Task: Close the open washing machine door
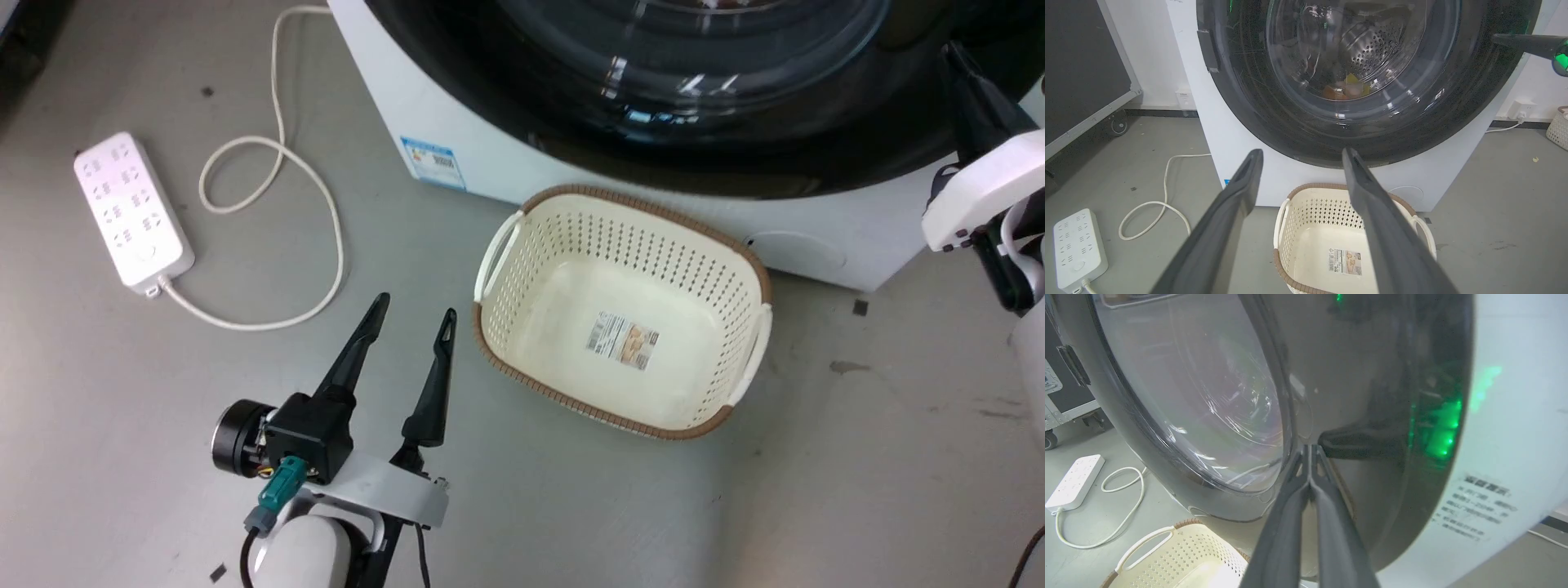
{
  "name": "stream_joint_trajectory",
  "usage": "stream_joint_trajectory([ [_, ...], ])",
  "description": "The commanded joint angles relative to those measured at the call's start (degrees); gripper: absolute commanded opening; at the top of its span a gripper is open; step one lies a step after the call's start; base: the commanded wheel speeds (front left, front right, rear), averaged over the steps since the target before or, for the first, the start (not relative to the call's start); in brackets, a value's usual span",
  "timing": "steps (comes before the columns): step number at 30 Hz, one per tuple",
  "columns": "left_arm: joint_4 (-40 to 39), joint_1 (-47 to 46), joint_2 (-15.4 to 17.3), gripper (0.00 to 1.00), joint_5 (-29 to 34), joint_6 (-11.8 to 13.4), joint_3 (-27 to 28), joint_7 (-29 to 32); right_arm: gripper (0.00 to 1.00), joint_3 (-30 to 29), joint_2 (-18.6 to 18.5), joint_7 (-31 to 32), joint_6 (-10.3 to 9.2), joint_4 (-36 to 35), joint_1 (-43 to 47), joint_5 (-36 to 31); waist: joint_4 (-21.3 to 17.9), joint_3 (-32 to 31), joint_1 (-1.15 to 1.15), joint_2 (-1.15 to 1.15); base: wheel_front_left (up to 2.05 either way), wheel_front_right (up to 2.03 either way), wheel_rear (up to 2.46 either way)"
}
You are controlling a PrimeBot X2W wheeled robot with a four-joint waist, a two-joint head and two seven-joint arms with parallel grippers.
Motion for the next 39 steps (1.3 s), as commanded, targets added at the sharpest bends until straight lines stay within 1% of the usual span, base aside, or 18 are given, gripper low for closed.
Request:
stream_joint_trajectory([
  [1, 0.63, 0.19, -0.04, 1.00, -0.35, -0.23, 0.59, -0.25, 0.00, -0.66, -0.07, -0.63, -0.61, -0.75, 0.89, 0.65, -1.04, -2.19, 0.00, 0.00, 0.00, 0.00, 0.00],
  [2, 0.94, 0.38, -0.05, 1.00, -0.42, -0.23, 0.89, -0.25, 0.32, -0.58, 0.01, -0.64, -0.61, -2.23, 1.94, 0.47, -1.40, -3.11, 0.00, 0.00, 0.00, 0.00, 0.00],
  [3, 1.15, 0.59, -0.06, 1.00, -0.54, -0.23, 1.18, -0.25, 0.95, -0.68, 0.31, -0.65, -0.61, -3.66, 3.46, 0.47, -1.79, -4.17, 0.00, 0.00, 0.00, 0.00, 0.00],
  [4, 1.48, 0.93, -0.07, 1.00, -0.71, -0.23, 1.50, -0.25, 1.00, -0.94, 0.63, -0.65, -0.61, -5.20, 5.24, 0.42, -2.24, -5.35, 0.00, 0.00, 0.00, 0.00, 0.00],
  [7, 3.16, 2.36, -0.08, 1.00, -0.73, -0.21, 2.56, -0.25, 1.00, -2.02, 2.42, -0.66, -0.61, -10.35, 12.03, 1.02, -3.78, -9.41, 0.00, 0.00, 0.00, 0.00, 0.00],
  [9, 4.03, 3.46, -0.09, 1.00, -0.35, -0.21, 2.99, -0.25, 1.00, -1.72, 4.01, -0.66, -0.61, -14.91, 17.07, 2.41, -5.01, -12.28, 0.00, 0.00, 0.00, 0.00, 0.00],
  [12, 4.78, 5.33, -0.10, 1.00, -0.40, -0.21, 3.71, -0.25, 1.00, -0.89, 4.35, -0.67, -0.61, -21.40, 25.09, 1.76, -6.93, -16.04, 0.00, 0.00, 0.00, 0.00, 0.00],
  [15, 5.89, 7.27, -0.11, 1.00, -0.37, 0.10, 4.63, -0.25, 1.00, -3.93, 6.46, -0.67, -0.61, -26.75, 32.54, 1.71, -8.85, -19.41, 0.00, 0.00, 0.00, 0.00, 0.00],
  [18, 6.61, 8.48, -0.12, 1.00, -0.27, 0.84, 5.46, -0.25, 1.00, -5.89, 8.14, -0.67, -0.61, -32.21, 38.98, -1.68, -10.44, -20.95, 0.00, 0.00, 0.00, 0.00, 0.00],
  [22, 7.07, 9.15, -0.12, 1.00, 0.57, 1.22, 5.55, -0.25, 1.00, -9.11, 11.69, -0.67, -0.61, -37.77, 46.02, -5.26, -11.90, -22.14, 0.00, 0.00, 0.00, 0.00, 0.00],
  [24, 7.11, 9.32, -0.12, 1.00, 0.57, 1.19, 5.53, -0.25, 1.00, -9.58, 12.36, -0.67, -0.61, -38.78, 47.44, -6.15, -12.17, -22.34, 0.00, 0.00, 0.00, 0.00, 0.00],
  [25, 7.14, 9.68, -0.12, 1.00, 0.59, 1.11, 5.49, -0.25, 1.00, -10.81, 13.68, -0.67, -0.61, -40.40, 49.73, -7.03, -12.60, -22.64, 0.00, 0.00, 0.00, 0.00, 0.00],
  [30, 6.67, 10.68, -0.13, 1.00, 0.76, 0.84, 5.36, -0.25, 1.00, -12.63, 15.35, -0.67, -0.61, -42.56, 53.80, -8.75, -13.20, -23.13, 0.00, 0.00, 0.00, 0.00, 0.00],
  [35, 5.82, 11.45, -0.13, 1.00, 0.91, 0.61, 5.15, -0.25, 1.00, -12.29, 15.66, -0.67, -0.61, -41.72, 55.49, -8.77, -13.54, -23.33, 0.00, 0.00, 0.00, 0.00, 0.00],
  [39, 5.41, 11.73, -0.13, 1.00, 0.23, 0.39, 5.06, -0.25, 1.00, -11.50, 15.70, -0.67, -0.61, -41.01, 55.85, -7.52, -13.68, -23.17, 0.00, 0.00, 0.00, 0.00, 0.00],
])
